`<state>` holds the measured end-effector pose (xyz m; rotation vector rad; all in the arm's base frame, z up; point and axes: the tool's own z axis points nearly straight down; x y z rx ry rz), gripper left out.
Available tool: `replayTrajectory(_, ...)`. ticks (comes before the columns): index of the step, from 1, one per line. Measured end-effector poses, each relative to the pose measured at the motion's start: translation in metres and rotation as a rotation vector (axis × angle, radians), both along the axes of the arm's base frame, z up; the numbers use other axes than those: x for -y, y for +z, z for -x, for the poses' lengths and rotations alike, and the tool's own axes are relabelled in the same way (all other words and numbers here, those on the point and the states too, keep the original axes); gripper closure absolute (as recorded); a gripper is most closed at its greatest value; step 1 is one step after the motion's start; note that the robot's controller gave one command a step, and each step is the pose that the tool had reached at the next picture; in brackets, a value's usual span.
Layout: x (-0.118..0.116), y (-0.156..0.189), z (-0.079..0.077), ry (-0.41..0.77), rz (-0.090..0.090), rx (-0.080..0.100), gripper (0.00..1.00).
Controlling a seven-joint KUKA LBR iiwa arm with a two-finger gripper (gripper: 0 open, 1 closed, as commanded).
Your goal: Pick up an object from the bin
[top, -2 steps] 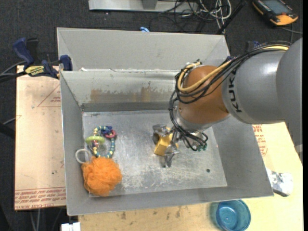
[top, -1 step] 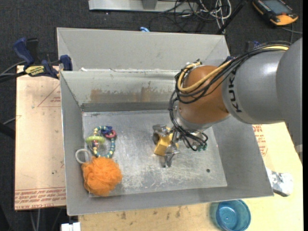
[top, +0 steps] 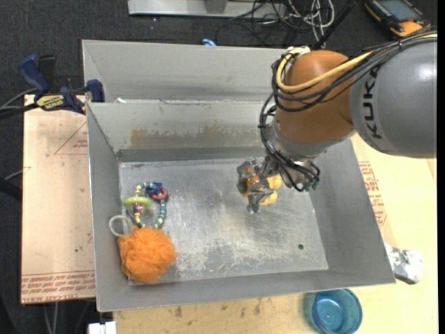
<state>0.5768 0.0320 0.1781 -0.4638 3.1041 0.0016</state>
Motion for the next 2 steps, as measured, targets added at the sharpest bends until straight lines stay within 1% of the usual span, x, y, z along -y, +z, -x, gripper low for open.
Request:
replayTrajectory(1,0.0,0.0,0.0,0.0,0.0,0.0,1.0)
replayTrajectory(2,0.008,0.039,0.002,0.056,0.0,-0.007,1.0)
